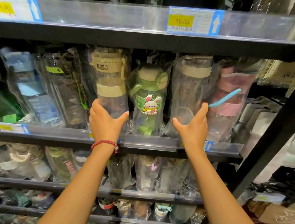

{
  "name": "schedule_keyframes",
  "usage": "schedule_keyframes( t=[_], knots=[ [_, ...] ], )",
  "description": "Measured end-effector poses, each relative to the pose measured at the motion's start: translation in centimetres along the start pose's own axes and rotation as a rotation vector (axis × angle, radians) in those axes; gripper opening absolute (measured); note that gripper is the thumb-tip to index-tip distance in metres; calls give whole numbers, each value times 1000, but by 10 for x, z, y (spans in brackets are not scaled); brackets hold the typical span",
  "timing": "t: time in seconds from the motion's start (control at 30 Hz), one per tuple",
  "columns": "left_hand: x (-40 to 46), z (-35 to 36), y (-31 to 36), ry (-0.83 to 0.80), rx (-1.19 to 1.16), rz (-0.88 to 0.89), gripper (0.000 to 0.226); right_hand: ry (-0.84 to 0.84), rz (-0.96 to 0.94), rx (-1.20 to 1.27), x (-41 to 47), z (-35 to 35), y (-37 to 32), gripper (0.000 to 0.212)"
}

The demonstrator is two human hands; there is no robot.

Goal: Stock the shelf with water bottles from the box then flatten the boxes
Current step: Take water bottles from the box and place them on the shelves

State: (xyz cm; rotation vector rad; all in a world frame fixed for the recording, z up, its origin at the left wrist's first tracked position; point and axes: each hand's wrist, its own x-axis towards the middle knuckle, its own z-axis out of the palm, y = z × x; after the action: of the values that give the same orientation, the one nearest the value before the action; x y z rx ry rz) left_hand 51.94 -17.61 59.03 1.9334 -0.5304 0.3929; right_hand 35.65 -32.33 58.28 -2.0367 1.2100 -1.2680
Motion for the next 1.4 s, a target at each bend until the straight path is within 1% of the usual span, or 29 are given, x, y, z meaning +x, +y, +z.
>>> schedule_keyframes(
  t=[0.13,0.3,0.4,0.53,0.63,0.7,0.77,0.8,0.83,0.9,0.97,1.0,1.07,1.17,1.23,1.3,1.4],
  knots=[
    [3,1,-4,21,-13,8,82,-37,-20,72,-3,-1,2,96],
    [8,0,-9,5,-10,11,84,-60,-32,93,-4,-1,1,97],
    [13,0,-12,-39,-13,22,81,-61,-20,104,-7,1,0,100],
    [23,-4,-19,-121,-22,54,75,-14,-34,97,-14,3,1,100],
    [26,-8,-24,-152,-25,88,73,52,10,112,-24,6,-7,97],
    [27,-10,-26,-172,-29,105,77,175,14,118,-35,10,-16,90],
    [28,-12,-29,-214,-29,115,84,331,-30,115,-48,15,-27,79],
    [29,-14,-31,-239,-28,125,87,383,-63,112,-54,17,-35,74],
    [30,-16,-32,-267,-31,136,89,398,-96,106,-59,22,-42,71],
    [32,-23,-36,-313,-53,153,94,324,-142,87,-65,34,-57,72],
    [32,-32,-42,-342,-66,163,100,213,-142,51,-65,51,-68,81],
    [31,-37,-45,-350,-74,169,102,184,-128,30,-64,59,-73,87],
    [31,-46,-50,-359,-98,192,103,172,-87,-15,-64,74,-81,97],
    [33,-58,-57,-381,-111,232,97,168,20,-22,-61,90,-92,110],
    [36,-67,-62,-391,-117,266,90,203,73,-4,-58,96,-96,109],
    [40,-78,-68,-400,-136,298,82,232,92,23,-54,96,-95,102],
    [45,-93,-76,-371,-167,346,70,205,89,68,-48,91,-89,93]
  ],
)
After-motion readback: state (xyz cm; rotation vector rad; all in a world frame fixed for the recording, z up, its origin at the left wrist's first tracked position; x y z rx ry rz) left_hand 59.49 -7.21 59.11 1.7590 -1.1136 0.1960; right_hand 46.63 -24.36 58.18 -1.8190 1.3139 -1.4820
